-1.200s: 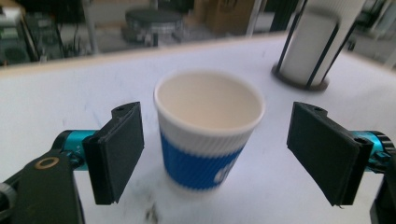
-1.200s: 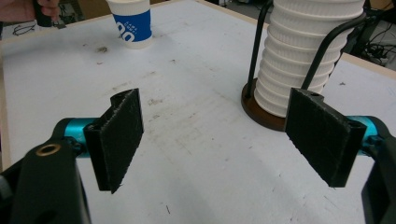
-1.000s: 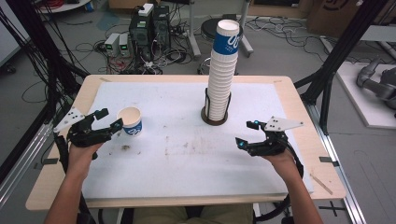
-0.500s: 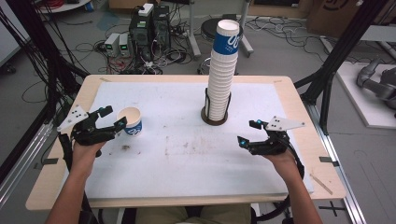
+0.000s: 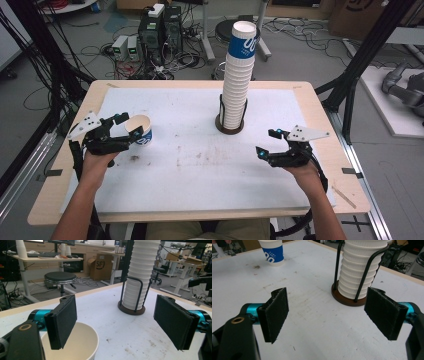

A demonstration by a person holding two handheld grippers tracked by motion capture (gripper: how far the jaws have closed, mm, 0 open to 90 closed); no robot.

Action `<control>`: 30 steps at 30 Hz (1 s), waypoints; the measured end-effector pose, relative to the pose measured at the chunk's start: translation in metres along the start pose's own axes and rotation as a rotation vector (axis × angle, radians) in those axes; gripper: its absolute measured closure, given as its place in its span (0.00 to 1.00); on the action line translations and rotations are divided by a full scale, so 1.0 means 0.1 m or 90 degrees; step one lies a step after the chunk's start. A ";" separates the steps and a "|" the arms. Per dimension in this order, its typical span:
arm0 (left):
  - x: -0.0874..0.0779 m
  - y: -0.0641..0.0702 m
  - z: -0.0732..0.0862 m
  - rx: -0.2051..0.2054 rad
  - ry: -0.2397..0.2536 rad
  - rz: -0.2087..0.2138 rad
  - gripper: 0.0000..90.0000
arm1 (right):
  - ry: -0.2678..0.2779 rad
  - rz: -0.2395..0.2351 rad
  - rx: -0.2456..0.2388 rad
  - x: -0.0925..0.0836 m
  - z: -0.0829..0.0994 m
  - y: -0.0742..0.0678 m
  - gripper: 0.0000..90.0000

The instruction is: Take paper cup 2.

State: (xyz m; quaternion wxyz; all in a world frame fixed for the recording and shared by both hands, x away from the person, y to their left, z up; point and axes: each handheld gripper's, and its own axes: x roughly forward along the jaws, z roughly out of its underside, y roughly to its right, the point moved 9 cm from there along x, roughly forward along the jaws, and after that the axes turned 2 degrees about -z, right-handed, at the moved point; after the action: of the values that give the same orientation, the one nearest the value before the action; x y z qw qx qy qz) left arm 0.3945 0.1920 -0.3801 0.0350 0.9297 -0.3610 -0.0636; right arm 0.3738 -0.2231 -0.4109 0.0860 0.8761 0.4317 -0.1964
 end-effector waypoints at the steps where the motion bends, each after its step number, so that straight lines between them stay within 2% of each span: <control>1: 0.01 0.02 -0.01 0.001 0.000 0.003 0.21 | -0.001 -0.001 0.000 0.00 0.00 0.00 0.22; 5: 0.06 0.09 -0.07 0.002 0.009 0.017 0.21 | 0.000 -0.001 0.006 -0.01 0.00 0.01 0.22; 10: 0.25 0.27 -0.25 -0.001 0.020 0.068 0.21 | 0.001 -0.002 0.005 -0.04 -0.01 0.01 0.22; 12: 0.37 0.36 -0.34 0.005 0.023 0.086 0.20 | 0.006 -0.003 0.004 -0.05 -0.03 0.02 0.22; 17: 0.76 0.61 -0.61 0.038 0.018 0.128 0.19 | 0.007 -0.010 0.012 -0.07 -0.05 0.02 0.22; 19: 0.91 0.66 -0.72 0.039 0.018 0.139 0.19 | 0.006 -0.013 0.012 -0.07 -0.06 0.02 0.22; 20: 1.00 0.70 -0.78 0.037 0.019 0.153 0.19 | 0.007 -0.015 0.012 -0.07 -0.06 0.02 0.22; 24: 1.27 0.76 -0.95 0.033 0.022 0.174 0.19 | 0.007 -0.026 0.008 -0.08 -0.08 0.00 0.22; 30: 1.60 0.82 -1.16 0.034 0.030 0.188 0.19 | 0.009 -0.028 0.006 -0.09 -0.09 0.01 0.22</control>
State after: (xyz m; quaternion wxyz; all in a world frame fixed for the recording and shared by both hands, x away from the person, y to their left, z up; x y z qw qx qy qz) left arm 0.4731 0.0258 -0.2708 0.0281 0.8685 -0.4942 -0.0261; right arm 0.3721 -0.2277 -0.3985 0.0746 0.8683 0.4505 -0.1937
